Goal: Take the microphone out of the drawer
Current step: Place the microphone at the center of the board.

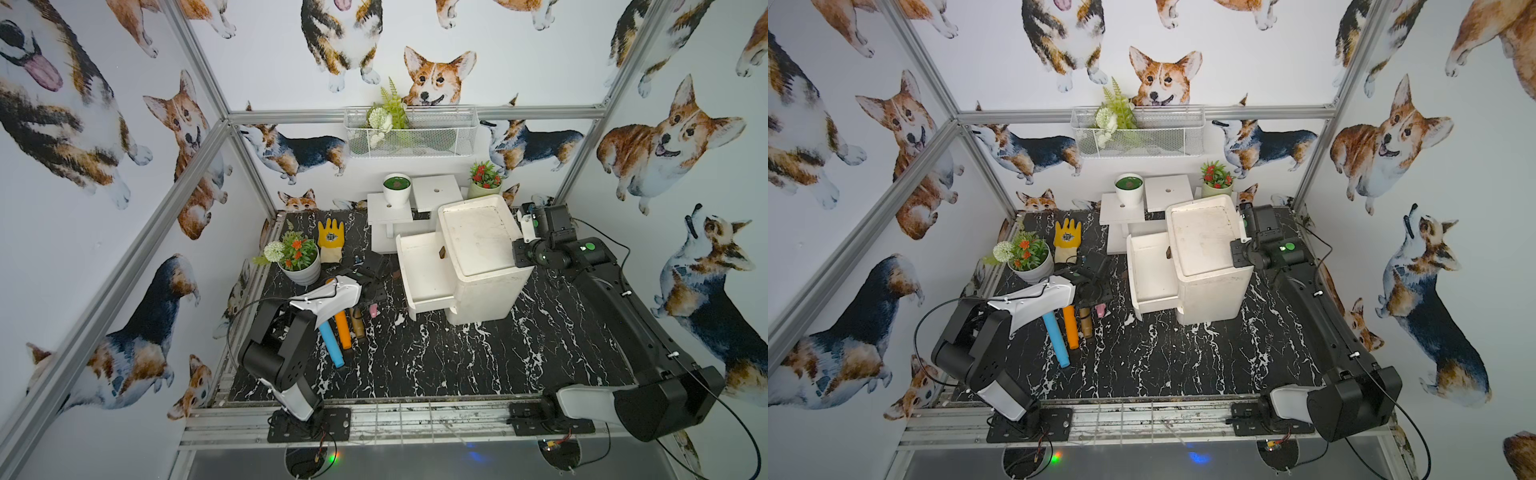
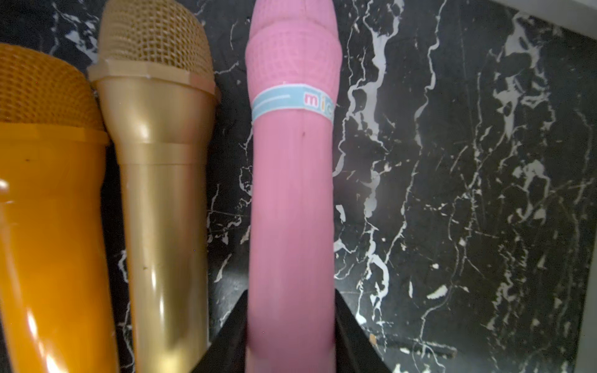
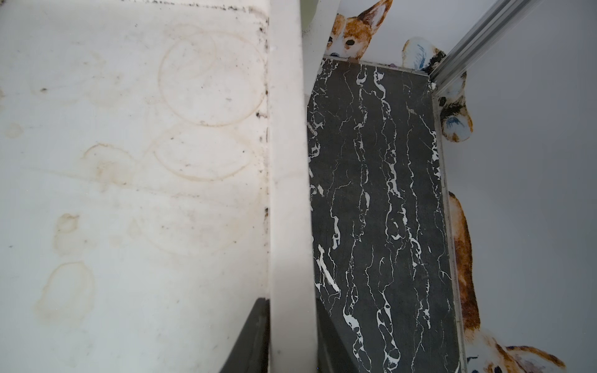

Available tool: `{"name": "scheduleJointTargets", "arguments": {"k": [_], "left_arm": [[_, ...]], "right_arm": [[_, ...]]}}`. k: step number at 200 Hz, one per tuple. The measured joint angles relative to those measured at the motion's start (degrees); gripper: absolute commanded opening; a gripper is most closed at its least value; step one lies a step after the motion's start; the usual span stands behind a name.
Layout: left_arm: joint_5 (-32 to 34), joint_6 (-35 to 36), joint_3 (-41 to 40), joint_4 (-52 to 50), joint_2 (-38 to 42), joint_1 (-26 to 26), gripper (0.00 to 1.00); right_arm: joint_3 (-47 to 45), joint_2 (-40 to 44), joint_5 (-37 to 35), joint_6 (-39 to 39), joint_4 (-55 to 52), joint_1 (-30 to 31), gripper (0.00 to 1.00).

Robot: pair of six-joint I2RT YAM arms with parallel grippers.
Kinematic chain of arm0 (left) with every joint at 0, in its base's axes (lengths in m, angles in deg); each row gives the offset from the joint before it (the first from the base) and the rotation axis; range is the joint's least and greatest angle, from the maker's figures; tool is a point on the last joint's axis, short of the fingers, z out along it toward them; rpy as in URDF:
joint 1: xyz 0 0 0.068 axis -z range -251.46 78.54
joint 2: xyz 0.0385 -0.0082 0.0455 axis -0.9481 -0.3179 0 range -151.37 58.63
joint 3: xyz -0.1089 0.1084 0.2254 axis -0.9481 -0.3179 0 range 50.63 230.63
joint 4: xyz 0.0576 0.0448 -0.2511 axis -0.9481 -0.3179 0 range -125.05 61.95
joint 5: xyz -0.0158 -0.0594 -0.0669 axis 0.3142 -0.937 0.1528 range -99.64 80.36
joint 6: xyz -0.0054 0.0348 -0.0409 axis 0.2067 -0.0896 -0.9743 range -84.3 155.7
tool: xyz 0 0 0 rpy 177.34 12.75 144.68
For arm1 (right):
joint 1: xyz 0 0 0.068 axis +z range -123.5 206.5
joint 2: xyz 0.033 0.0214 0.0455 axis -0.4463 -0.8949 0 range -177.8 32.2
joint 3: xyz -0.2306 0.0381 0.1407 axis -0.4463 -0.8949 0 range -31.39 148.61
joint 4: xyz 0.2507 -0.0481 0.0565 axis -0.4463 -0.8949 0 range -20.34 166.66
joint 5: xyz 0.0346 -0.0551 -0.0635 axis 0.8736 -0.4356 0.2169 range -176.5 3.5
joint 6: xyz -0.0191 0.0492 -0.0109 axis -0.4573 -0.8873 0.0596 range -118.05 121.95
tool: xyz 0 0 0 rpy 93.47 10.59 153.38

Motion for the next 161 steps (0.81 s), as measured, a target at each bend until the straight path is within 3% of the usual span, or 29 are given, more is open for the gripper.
{"name": "scheduleJointTargets", "arguments": {"k": [87, 161], "left_arm": [[-0.4, -0.6, 3.3, -4.7, -4.6, -0.5, 0.46], [-0.5, -0.2, 5.1, -6.6, -3.9, -0.3, 0.51]], "right_arm": [[-0.6, 0.9, 0.0, 0.0, 0.5, 0.0, 0.25], [-0.4, 0.7, 0.0, 0.0, 0.6, 0.0, 0.25]]}}
